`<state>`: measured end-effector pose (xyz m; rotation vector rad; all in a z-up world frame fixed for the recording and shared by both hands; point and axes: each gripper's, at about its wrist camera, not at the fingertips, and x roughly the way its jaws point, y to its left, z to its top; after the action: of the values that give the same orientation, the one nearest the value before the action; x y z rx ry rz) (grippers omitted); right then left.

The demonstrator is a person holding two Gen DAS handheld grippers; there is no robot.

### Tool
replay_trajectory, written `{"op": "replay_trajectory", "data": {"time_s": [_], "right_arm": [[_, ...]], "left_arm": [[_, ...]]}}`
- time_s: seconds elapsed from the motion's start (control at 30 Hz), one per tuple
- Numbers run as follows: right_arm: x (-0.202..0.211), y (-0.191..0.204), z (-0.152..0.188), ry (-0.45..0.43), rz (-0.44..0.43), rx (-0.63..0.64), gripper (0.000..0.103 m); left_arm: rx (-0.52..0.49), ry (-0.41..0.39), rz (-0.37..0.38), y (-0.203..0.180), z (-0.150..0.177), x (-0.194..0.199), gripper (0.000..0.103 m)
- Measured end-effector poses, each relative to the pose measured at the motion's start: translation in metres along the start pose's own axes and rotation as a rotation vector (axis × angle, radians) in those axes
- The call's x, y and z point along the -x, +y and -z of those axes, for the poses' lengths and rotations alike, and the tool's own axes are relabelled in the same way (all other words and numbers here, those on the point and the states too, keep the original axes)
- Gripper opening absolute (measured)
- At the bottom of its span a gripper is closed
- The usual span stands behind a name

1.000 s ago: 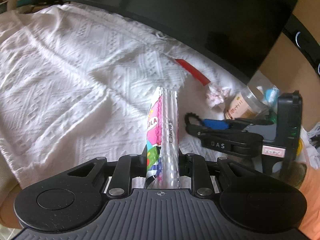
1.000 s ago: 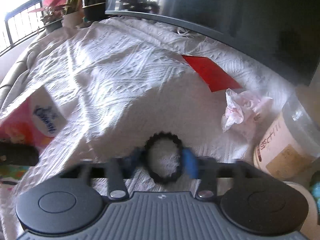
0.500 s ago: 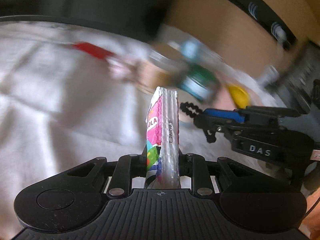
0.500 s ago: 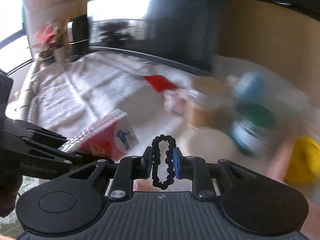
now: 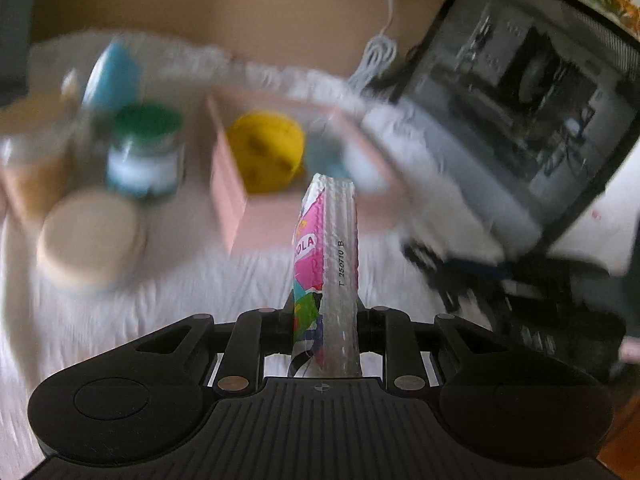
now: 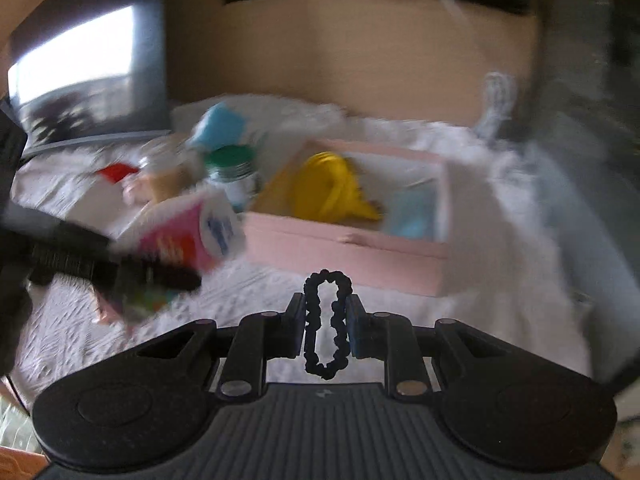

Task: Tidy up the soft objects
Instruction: 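Carry tissue pack and hair tie into the pink box and open both tools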

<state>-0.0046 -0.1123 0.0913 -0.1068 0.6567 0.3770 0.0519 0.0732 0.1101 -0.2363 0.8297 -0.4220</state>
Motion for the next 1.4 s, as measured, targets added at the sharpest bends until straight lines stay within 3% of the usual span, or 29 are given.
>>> {"op": "replay_trajectory", "data": {"time_s": [0.2,0.3,0.37,0.5,0.57,0.67,0.87,1.0,1.13,1.3,1.4], "right_arm": [[0.019,-0.023,0.004,-0.049,0.058,-0.078,0.021],[0.013,-0.032,0.006,-0.032,0.071,-0.119,0.021],[0.007,-0.034,0.006,-0.026,0.081,-0.132,0.021],[-0.001,-0.041,0.004,-0.030,0.109,-0.156,0.021],[-0.002,-0.044,0.001,-0.042,0.120,-0.159,0.021],[-0.004,-0.049,-0.009,-0.073,0.118,-0.154,0.021],[-0.029,-0.053,-0.062,-0.160,0.091,-0.124,0.021],[-0.067,-0.053,-0.108,-0.184,0.079,-0.117,0.021],[-0.127,-0.067,-0.130,-0.081,0.082,-0.127,0.021],[-0.198,-0.069,-0.109,0.147,0.083,-0.162,0.021],[-0.201,-0.064,-0.100,0.132,0.085,-0.141,0.023]], "left_arm": [[-0.021,-0.135,0.048,-0.007,-0.091,-0.020,0.026],[0.080,-0.122,0.151,-0.014,-0.133,-0.058,0.029],[0.070,-0.101,0.178,-0.024,-0.141,-0.090,0.032],[0.067,-0.041,0.003,-0.026,-0.135,-0.145,0.033],[0.097,-0.092,-0.022,-0.018,-0.128,-0.146,0.033],[0.174,-0.142,-0.002,-0.003,-0.123,-0.130,0.033],[0.067,-0.159,-0.033,0.003,-0.105,-0.071,0.034],[0.109,-0.166,-0.077,0.025,-0.079,-0.028,0.034],[0.194,-0.192,-0.177,0.058,-0.047,0.005,0.033],[0.342,-0.204,-0.291,0.103,-0.006,0.035,0.033],[0.390,-0.208,-0.350,0.122,0.016,0.054,0.033]]}}
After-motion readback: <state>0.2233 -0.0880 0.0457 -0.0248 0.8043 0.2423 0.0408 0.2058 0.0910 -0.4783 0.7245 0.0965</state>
